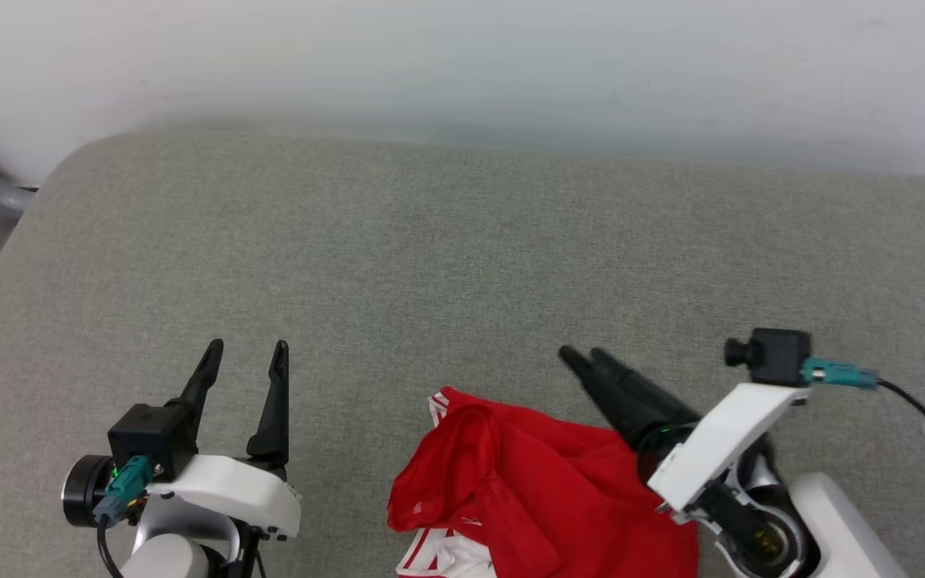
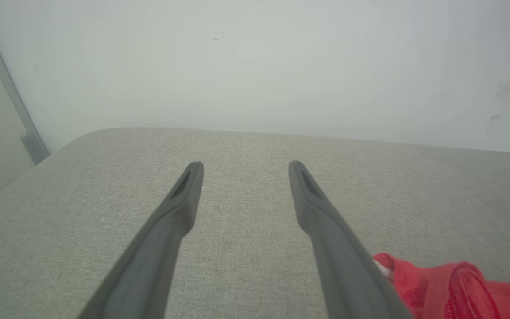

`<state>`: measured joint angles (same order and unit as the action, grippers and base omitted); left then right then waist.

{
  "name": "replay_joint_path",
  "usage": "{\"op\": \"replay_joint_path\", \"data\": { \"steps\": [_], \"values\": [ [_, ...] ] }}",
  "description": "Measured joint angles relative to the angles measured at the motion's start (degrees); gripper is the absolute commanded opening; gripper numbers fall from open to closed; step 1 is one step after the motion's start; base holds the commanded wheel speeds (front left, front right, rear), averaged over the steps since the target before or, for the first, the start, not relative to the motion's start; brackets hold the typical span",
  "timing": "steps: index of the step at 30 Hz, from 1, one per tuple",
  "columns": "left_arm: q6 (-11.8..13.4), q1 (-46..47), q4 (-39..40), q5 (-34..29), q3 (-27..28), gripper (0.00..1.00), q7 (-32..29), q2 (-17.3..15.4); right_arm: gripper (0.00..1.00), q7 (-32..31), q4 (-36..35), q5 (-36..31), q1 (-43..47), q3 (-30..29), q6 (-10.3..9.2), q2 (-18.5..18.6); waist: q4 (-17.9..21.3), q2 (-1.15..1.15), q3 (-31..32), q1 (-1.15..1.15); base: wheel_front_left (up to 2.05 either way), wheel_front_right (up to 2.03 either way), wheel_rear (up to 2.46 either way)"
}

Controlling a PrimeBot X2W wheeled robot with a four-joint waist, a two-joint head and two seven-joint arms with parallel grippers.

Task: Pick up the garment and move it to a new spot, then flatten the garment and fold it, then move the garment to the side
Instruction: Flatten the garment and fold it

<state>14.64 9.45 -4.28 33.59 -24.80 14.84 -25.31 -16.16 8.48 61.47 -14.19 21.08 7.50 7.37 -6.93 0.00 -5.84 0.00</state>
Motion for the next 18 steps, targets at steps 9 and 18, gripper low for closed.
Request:
{"op": "replay_joint_path", "data": {
  "steps": [9, 18],
  "values": [
    [1.03, -1.42, -0.22, -0.58, 0.12, 1.0, 0.04, -0.51, 1.0, 12.69, -1.42, -23.84, 2.18, -12.6, 0.0, 3.76, 2.89, 0.0, 2.41, 0.0, 0.0, 0.0, 0.0],
    [2.31, -3.97, 0.26, -1.21, 1.26, 1.0, 0.05, -0.94, 1.0, 12.6, -12.82, -44.13, 10.31, -26.4, 0.0, -0.73, 5.21, 0.0, 4.98, 0.0, 0.0, 0.0, 0.0]
  ]
}}
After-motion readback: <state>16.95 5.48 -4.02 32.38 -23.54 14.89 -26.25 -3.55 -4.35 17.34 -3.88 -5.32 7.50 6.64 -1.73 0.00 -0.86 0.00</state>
